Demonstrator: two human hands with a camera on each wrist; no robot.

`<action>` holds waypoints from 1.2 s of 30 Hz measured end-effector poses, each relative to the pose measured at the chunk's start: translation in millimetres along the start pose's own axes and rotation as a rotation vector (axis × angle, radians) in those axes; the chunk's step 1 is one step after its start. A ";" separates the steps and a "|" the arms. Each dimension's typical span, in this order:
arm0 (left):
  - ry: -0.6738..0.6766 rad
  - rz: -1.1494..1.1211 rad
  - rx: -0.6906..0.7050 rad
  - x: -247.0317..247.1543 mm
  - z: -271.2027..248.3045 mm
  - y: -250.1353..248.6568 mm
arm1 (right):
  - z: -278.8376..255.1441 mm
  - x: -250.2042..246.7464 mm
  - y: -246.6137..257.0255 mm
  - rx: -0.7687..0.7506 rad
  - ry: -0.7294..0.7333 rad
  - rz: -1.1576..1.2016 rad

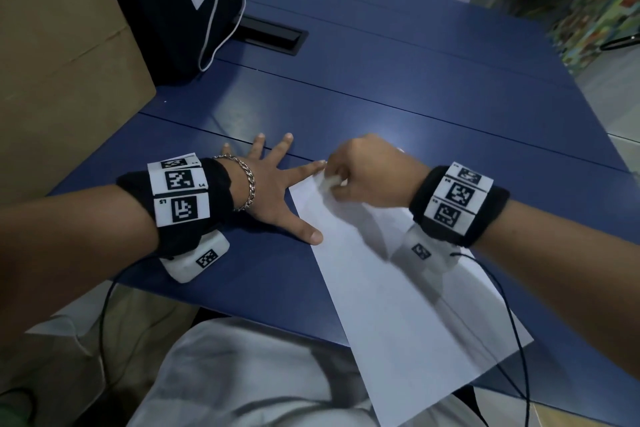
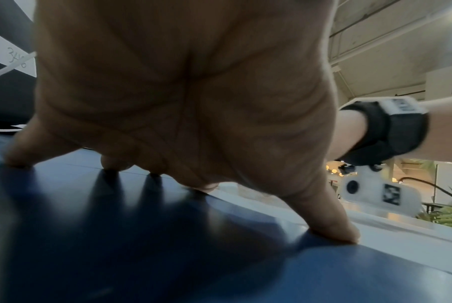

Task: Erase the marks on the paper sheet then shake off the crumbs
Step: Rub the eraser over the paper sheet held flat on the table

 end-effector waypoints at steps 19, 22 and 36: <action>0.015 0.013 -0.002 0.3 3.1 0.0 | -11.7 3.9 -7.1 -0.040 -0.008 -0.084; 0.021 0.009 0.003 -2.2 -0.9 -1.3 | -1.0 -9.1 -30.1 0.070 -0.083 -0.015; 0.074 0.287 0.308 24.3 -111.8 -26.4 | -132.7 3.0 -38.5 0.090 0.074 0.036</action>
Point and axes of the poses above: each hand's wrist, its own z-axis towards the middle knuckle, its own x-axis out of the palm, y = z × x, the point moved 4 cm from there along z, towards the middle knuckle, and after that the axes turned 7 degrees about -y, right-handed, at the moved point
